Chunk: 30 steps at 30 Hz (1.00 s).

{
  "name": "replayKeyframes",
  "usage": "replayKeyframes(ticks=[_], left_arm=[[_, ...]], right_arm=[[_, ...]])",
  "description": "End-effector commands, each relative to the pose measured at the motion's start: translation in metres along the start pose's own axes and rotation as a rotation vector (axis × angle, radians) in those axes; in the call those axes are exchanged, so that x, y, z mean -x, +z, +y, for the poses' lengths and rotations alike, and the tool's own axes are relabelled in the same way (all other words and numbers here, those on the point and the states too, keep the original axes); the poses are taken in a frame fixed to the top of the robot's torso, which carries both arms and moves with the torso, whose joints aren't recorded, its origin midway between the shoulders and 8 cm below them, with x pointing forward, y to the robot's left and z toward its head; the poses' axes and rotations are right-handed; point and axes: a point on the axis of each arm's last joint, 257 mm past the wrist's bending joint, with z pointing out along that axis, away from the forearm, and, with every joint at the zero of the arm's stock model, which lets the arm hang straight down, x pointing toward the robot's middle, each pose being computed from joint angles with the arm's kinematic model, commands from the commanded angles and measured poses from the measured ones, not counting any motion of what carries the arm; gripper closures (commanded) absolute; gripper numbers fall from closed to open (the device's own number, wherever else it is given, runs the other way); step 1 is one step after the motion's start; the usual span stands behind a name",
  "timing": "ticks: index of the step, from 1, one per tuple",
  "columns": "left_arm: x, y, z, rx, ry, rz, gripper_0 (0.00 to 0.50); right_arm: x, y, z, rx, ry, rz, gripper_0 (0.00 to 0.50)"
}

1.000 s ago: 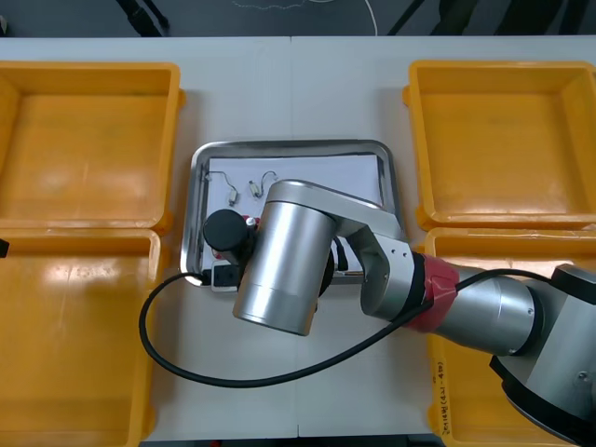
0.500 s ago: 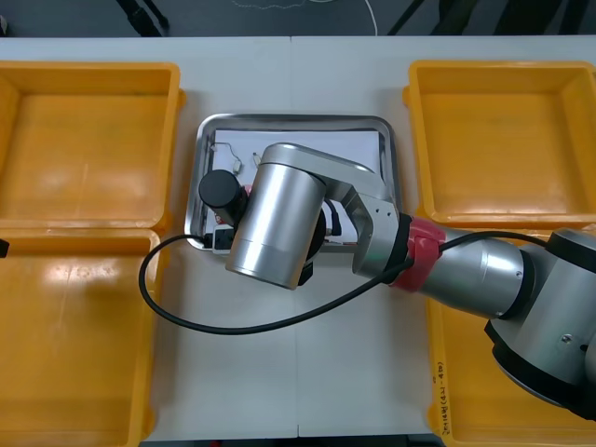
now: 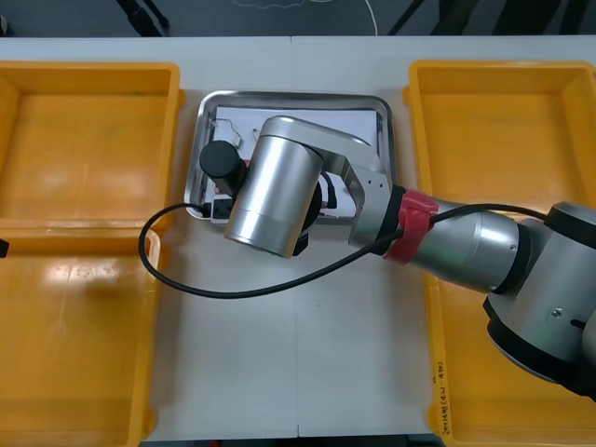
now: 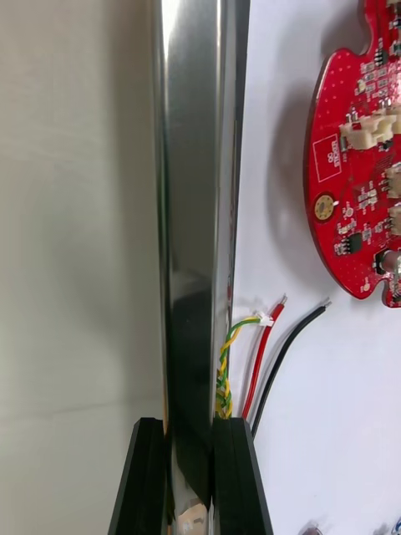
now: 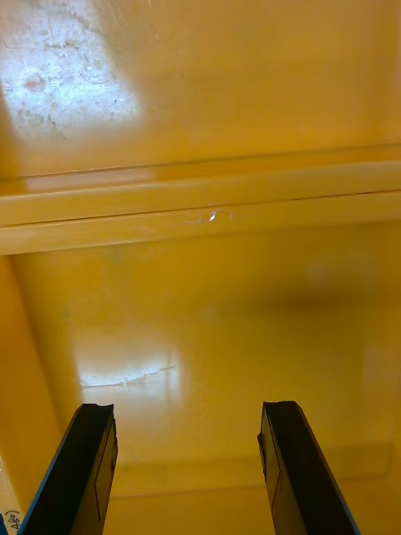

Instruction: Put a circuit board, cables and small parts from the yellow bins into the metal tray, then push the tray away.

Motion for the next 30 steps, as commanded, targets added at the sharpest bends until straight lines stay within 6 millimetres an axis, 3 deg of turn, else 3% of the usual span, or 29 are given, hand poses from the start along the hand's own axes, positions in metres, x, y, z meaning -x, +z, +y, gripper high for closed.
replayKeyframes(ticks=[1,30], left_arm=[[-0.002,-0.015,0.019,0.063,-0.08,-0.011,0.0],[-0.002,-0.015,0.019,0.063,-0.08,-0.011,0.0]], right_arm=[[0.028,-0.022,-0.036,-0.061,-0.016,-0.062,0.5],[0.03,-0.017,-0.119,-0.179,-0.03,-0.104,0.5]])
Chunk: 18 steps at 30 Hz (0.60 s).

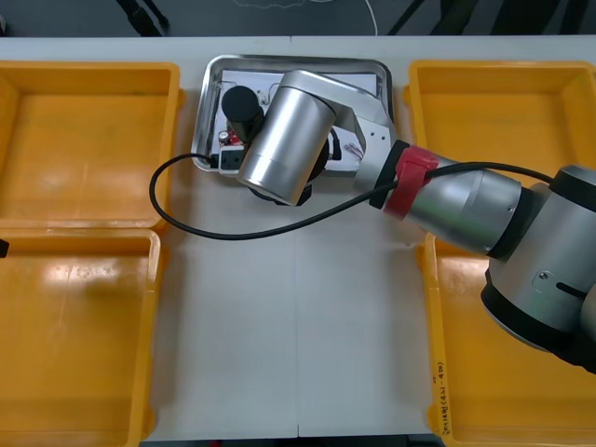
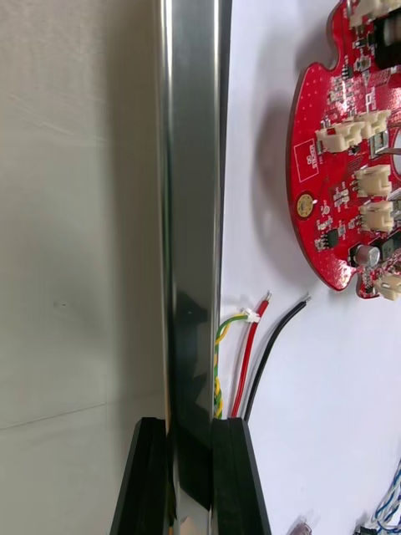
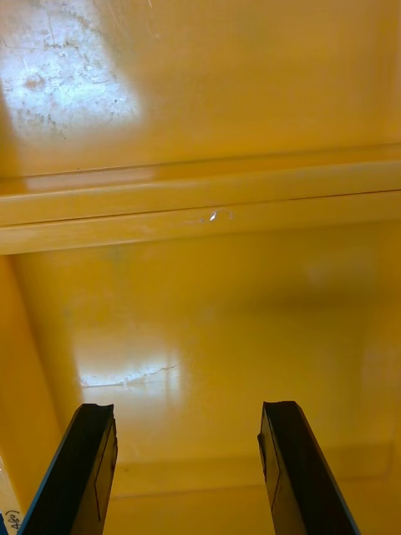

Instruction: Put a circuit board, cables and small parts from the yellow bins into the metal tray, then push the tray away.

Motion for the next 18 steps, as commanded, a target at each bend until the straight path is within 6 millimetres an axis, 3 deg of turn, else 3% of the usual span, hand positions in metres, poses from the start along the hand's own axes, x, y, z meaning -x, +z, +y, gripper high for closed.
replayKeyframes(ticks=[1,18], left_arm=[[-0.002,-0.015,0.019,0.063,-0.08,-0.011,0.0],[-0.002,-0.015,0.019,0.063,-0.08,-0.011,0.0]], right_arm=[[0.033,-0.025,-0.039,-0.067,-0.035,-0.07,0.5],[0.033,-0.017,-0.063,-0.141,-0.102,-0.094,0.5]])
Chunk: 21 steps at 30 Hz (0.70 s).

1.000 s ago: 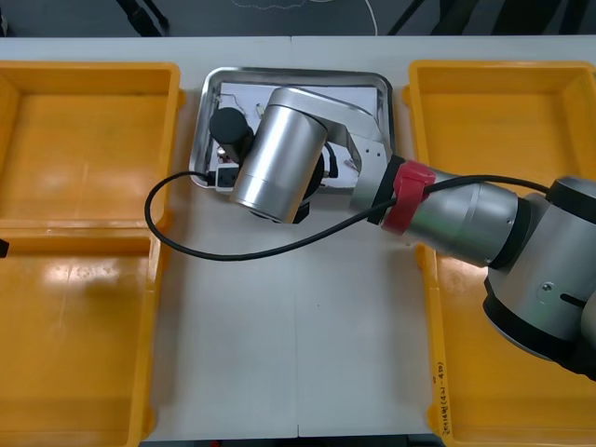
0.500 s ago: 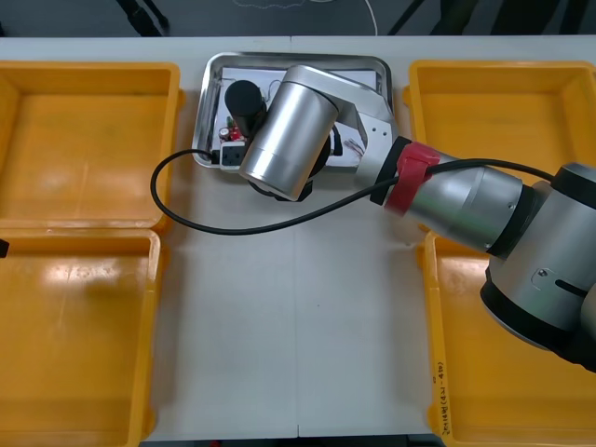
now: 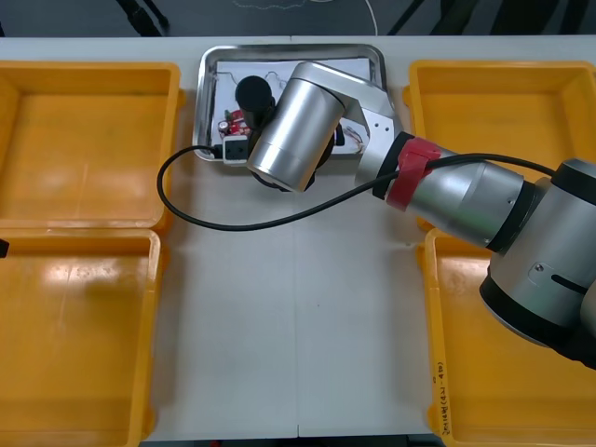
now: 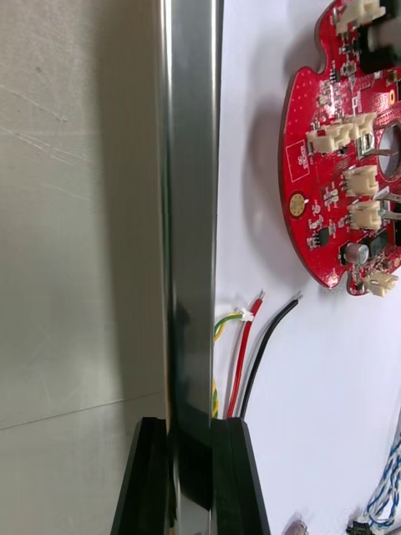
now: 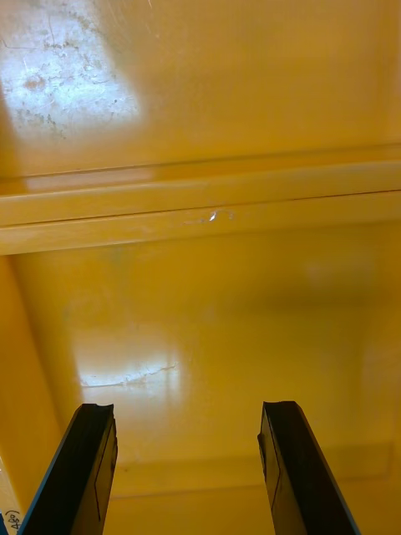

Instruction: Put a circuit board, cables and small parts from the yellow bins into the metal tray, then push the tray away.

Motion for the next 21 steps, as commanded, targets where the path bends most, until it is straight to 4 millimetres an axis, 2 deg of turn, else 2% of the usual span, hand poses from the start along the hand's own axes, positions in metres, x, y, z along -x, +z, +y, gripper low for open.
replayKeyframes(ticks=[1,13,14,15,17,18,19,20,21], left_arm=[[-0.0023,-0.0147,0.0187,0.063,-0.08,-0.011,0.0],[-0.0023,-0.0147,0.0187,0.063,-0.08,-0.011,0.0],[-0.0023,-0.0147,0.0187,0.063,-0.08,-0.011,0.0],[-0.0023,-0.0147,0.0187,0.063,-0.08,-0.011,0.0],[-0.0023,-0.0147,0.0187,0.063,-0.08,-0.011,0.0],[-0.0023,-0.0147,0.0187,0.063,-0.08,-0.011,0.0],[-0.0023,-0.0147,0.0187,0.063,-0.08,-0.011,0.0],[-0.0023,-0.0147,0.0187,0.063,-0.08,-0.011,0.0],[-0.0023,-0.0147,0.0187,0.063,-0.08,-0.011,0.0]], right_arm=[[0.0315,-0.0249,-0.0406,-0.085,-0.047,-0.061,0.5],[0.0289,-0.0243,-0.0418,-0.087,-0.065,-0.057,0.5],[0.0289,-0.0244,-0.0422,-0.088,-0.065,-0.058,0.466],[0.0286,-0.024,-0.0414,-0.086,-0.068,-0.057,0.367],[0.0289,-0.0243,-0.0418,-0.088,-0.076,-0.057,0.225],[0.0289,-0.0243,-0.0418,-0.088,-0.076,-0.057,0.225],[0.028,-0.0243,-0.0426,-0.089,-0.078,-0.056,0.105],[0.0267,-0.0241,-0.0429,-0.088,-0.081,-0.053,0.046],[0.0263,-0.0241,-0.0427,-0.088,-0.082,-0.052,0.027]])
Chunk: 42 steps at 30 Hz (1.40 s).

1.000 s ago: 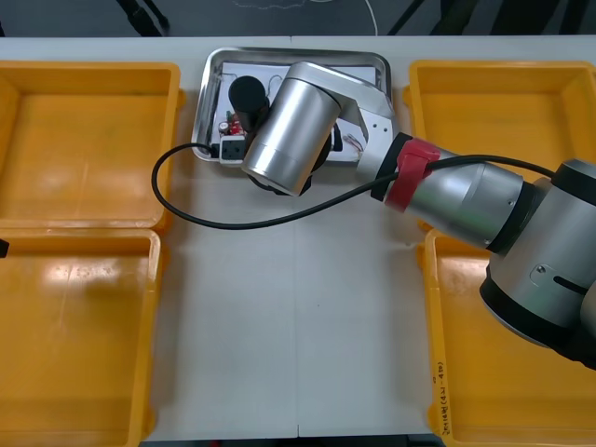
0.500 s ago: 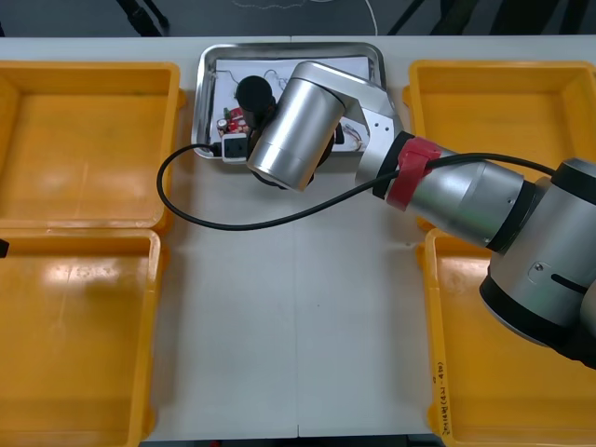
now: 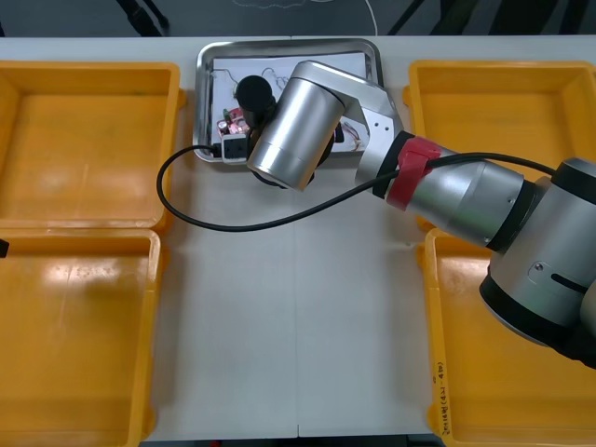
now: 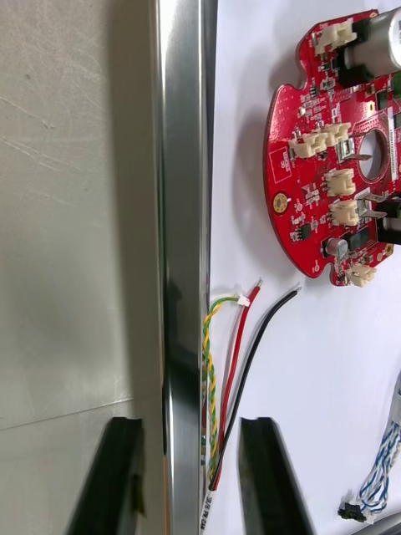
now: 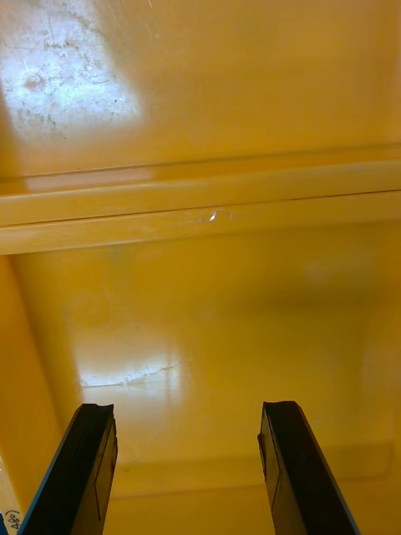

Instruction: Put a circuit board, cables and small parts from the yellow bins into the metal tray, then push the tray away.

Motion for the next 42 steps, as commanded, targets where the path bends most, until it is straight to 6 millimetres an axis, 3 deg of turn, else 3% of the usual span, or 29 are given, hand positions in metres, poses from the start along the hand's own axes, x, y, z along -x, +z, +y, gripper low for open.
replayKeyframes(ticks=[1,9,20,26,37,42], left_arm=[[-0.002,-0.015,0.019,0.063,-0.08,-0.011,0.0],[-0.002,-0.015,0.019,0.063,-0.08,-0.011,0.0],[-0.002,-0.015,0.019,0.063,-0.08,-0.011,0.0],[-0.002,-0.015,0.019,0.063,-0.08,-0.011,0.0],[-0.002,-0.015,0.019,0.063,-0.08,-0.011,0.0],[-0.002,-0.015,0.019,0.063,-0.08,-0.011,0.0]], right_arm=[[0.021,-0.023,-0.039,-0.071,-0.061,-0.037,0.0],[0.019,-0.026,-0.04,-0.068,-0.085,-0.03,0.0],[0.019,-0.051,-0.033,0.025,-0.044,-0.062,0.0],[0.02,-0.075,-0.029,0.1,0.011,-0.089,0.0],[0.006,-0.113,-0.015,0.245,0.247,-0.097,0.0],[-0.013,-0.124,-0.001,0.31,0.41,-0.089,0.0]])
